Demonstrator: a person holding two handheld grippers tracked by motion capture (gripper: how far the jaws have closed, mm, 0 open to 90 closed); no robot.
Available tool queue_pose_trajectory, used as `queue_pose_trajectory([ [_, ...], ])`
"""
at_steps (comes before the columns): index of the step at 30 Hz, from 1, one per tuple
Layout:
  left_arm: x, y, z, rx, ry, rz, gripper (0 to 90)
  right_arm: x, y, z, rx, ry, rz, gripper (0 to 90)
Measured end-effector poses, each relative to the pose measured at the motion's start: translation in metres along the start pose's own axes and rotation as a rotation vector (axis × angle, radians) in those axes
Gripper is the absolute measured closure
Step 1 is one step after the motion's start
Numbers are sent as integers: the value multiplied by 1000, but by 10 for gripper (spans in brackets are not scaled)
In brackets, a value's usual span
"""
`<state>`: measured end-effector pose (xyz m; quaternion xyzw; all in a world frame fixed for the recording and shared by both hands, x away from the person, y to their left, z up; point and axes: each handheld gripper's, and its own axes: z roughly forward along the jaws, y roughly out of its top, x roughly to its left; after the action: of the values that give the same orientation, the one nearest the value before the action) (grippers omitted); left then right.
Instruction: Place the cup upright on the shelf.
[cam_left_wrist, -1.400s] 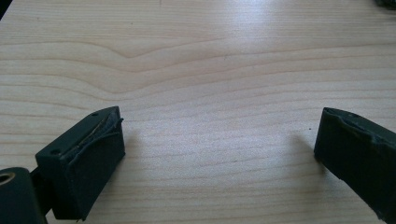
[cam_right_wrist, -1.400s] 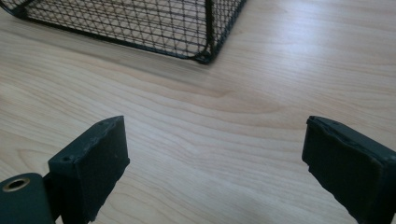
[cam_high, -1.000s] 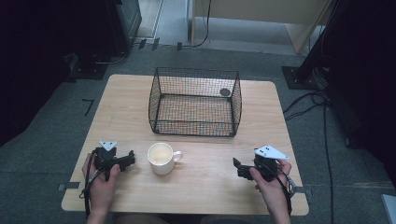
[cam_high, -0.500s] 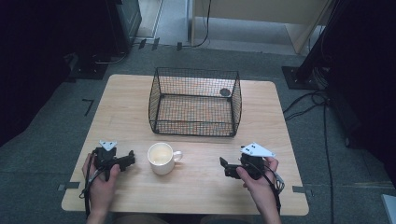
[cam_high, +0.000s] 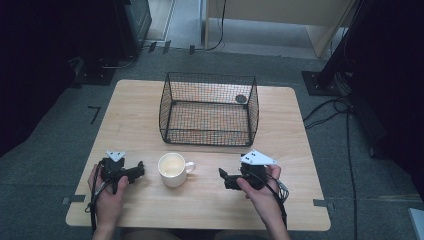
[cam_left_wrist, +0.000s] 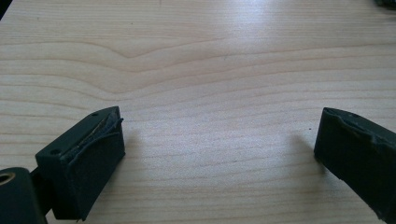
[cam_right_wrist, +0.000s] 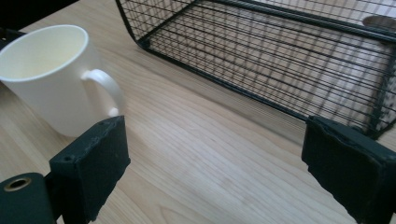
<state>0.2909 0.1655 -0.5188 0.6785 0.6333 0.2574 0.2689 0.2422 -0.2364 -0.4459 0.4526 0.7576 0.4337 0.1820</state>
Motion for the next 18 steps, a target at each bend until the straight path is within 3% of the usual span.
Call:
queue_pose_trajectory([
  [12, 0, 0, 0, 0, 0, 0, 18, 24, 11, 18, -7, 55, -28, 71],
  [14, 0, 0, 0, 0, 0, 0, 18, 31, 11, 23, -16, 41, -22, 132],
  [18, 0, 0, 0, 0, 0, -1, 18, 40, 10, 31, -10, 53, -35, 136],
])
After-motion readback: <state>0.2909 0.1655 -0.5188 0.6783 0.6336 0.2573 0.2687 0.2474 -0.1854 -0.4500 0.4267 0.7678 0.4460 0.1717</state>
